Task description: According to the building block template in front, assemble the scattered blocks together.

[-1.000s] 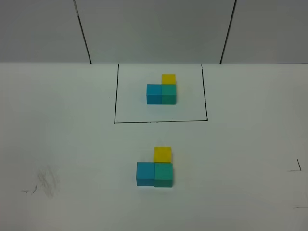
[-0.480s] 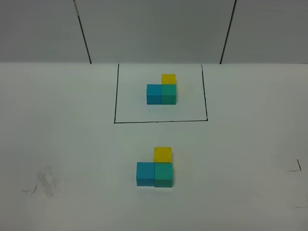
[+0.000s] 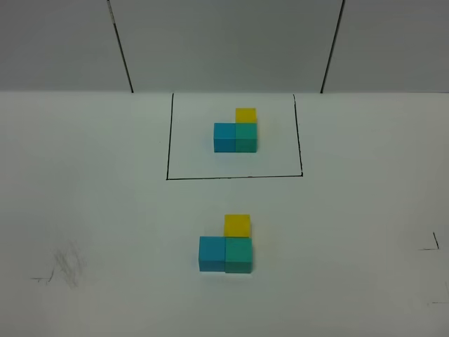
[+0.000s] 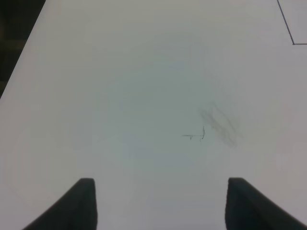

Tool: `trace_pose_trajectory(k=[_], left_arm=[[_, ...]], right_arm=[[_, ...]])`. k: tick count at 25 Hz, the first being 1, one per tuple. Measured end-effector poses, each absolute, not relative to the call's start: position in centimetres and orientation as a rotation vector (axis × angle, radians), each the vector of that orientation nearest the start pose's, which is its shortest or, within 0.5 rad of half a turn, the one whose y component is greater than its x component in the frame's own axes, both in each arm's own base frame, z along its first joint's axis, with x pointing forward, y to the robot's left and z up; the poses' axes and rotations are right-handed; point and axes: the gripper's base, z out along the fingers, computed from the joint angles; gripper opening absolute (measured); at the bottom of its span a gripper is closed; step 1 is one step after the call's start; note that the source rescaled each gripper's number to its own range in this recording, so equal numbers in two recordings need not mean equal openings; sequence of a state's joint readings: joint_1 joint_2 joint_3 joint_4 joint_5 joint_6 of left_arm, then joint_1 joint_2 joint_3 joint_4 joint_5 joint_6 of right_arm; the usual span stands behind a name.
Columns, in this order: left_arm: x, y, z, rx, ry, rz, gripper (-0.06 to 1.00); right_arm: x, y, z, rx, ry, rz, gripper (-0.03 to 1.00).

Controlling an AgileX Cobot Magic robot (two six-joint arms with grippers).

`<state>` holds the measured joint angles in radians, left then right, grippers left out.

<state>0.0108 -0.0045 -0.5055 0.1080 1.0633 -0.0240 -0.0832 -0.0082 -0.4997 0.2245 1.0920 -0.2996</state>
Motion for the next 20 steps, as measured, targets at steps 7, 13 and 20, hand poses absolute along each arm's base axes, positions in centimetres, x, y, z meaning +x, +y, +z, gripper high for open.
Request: trace_pose_trajectory(k=[7, 13, 20], left_arm=[[-0.67, 0.85, 27.89, -0.041, 2.034, 0.121, 0.37], [-0.67, 0.85, 27.89, -0.041, 2.034, 0.121, 0.37], [-0.67, 0.85, 27.89, -0.041, 2.034, 0.121, 0.37]], right_arm=[[-0.7, 1.84, 27.63, -0.225, 2.035, 0.035, 0.0], [-0.81, 1.81, 27.63, -0.28, 2.028, 0.073, 0.0], [-0.91, 1.76, 27.64, -0.332, 2.021, 0.112, 0.0]])
